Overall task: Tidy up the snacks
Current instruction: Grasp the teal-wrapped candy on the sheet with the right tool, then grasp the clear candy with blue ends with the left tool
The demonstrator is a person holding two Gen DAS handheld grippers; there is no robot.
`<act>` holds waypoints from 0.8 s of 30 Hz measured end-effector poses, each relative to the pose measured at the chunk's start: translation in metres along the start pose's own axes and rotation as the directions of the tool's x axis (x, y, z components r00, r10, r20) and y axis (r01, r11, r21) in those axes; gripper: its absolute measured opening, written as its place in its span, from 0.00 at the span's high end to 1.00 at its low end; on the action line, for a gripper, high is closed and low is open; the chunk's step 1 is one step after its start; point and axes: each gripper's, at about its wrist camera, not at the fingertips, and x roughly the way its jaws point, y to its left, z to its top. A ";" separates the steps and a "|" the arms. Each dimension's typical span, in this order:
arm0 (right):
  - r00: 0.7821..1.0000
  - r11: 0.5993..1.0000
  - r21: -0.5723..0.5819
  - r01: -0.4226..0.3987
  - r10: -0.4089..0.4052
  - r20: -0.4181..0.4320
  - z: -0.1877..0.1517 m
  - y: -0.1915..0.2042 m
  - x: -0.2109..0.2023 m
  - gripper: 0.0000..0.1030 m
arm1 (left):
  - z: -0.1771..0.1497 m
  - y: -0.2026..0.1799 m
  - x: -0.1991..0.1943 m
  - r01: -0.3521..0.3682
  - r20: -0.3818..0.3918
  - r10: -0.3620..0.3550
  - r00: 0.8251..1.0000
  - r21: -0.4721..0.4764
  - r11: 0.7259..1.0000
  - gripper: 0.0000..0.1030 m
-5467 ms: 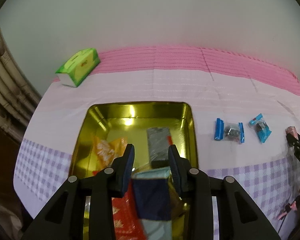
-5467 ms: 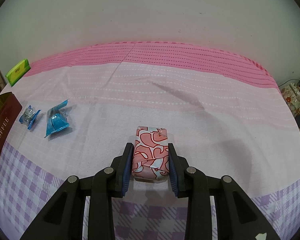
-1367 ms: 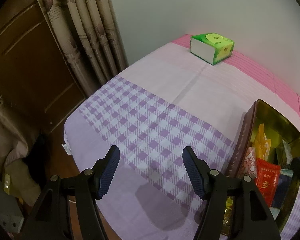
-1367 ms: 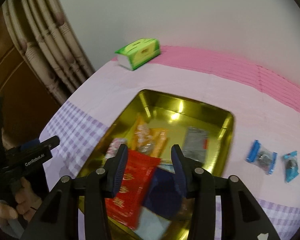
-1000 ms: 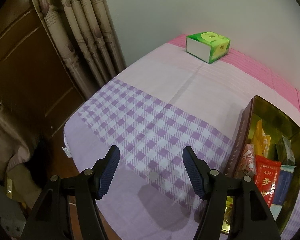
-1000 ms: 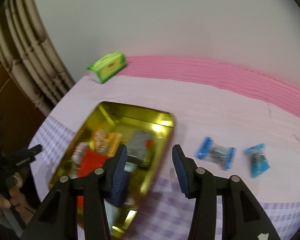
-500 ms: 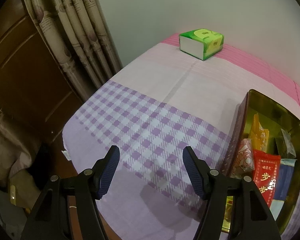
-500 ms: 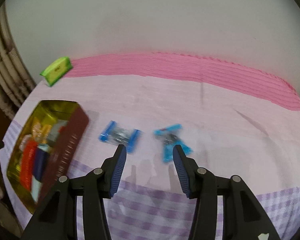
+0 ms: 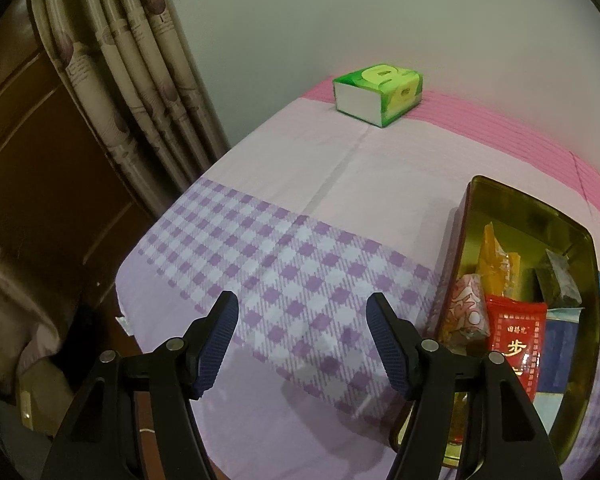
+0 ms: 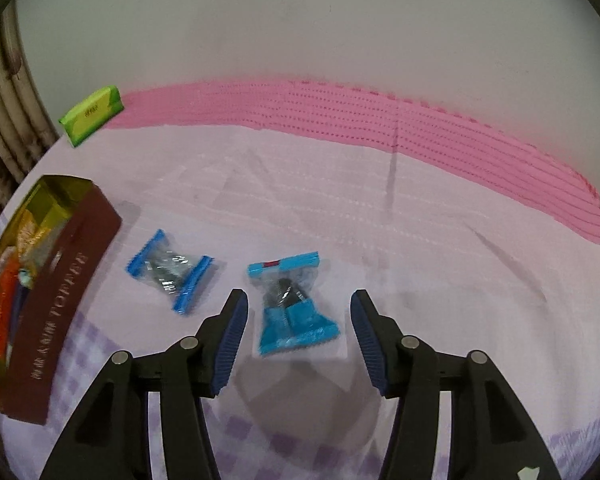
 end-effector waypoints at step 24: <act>0.998 1.000 0.009 0.002 -0.003 0.061 -0.013 -0.009 0.007 0.74 | 0.005 -0.064 -0.029 0.101 0.038 -0.106 0.994 0.102 0.990 0.35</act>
